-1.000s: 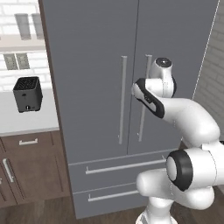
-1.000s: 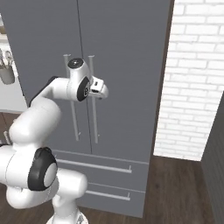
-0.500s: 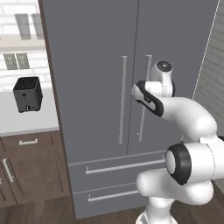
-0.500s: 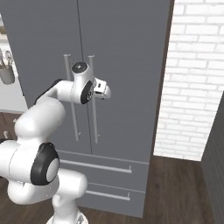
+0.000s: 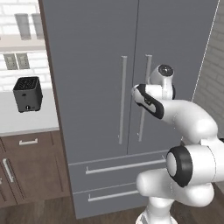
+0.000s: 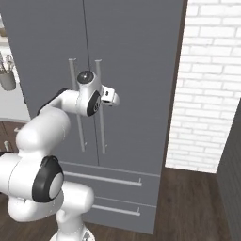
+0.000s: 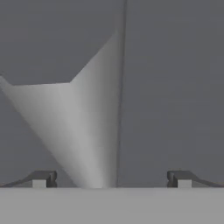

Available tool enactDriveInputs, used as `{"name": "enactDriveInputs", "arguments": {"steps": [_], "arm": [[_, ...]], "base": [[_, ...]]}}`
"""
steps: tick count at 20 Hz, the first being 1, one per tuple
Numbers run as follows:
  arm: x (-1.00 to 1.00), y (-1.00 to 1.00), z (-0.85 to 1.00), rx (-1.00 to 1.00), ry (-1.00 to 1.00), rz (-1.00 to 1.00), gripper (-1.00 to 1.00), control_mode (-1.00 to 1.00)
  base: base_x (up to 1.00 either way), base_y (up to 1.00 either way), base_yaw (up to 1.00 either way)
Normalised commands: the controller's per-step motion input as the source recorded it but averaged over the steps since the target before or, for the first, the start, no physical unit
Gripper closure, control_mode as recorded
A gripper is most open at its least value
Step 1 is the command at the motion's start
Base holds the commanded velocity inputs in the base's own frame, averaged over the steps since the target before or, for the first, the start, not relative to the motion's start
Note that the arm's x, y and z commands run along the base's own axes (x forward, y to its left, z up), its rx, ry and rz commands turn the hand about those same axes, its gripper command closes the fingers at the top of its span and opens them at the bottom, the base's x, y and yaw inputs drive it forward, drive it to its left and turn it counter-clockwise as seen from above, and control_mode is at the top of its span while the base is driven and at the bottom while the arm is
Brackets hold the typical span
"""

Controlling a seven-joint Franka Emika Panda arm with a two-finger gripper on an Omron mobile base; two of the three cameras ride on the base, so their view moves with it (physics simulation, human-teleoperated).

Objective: Take the strawberry from the fridge and place it on top of the pancake, located on the dining counter.

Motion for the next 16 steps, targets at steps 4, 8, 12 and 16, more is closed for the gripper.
{"name": "enactDriveInputs", "arguments": {"steps": [4, 8, 12, 16], "arm": [[0.24, 0.00, -0.23, 0.00, -0.11, 0.00, -1.00, -1.00], [0.36, 0.00, -0.31, 0.00, -0.07, 0.00, -1.00, -1.00], [0.58, 0.02, -0.37, 0.00, -0.02, 0.00, 1.00, -1.00], [0.68, 0.01, -0.39, 0.00, 0.00, 0.00, 1.00, -1.00]], "base": [[0.00, 0.00, 0.00], [0.00, 0.00, 0.00], [0.00, 0.00, 0.00], [0.00, 0.00, 0.00]]}}
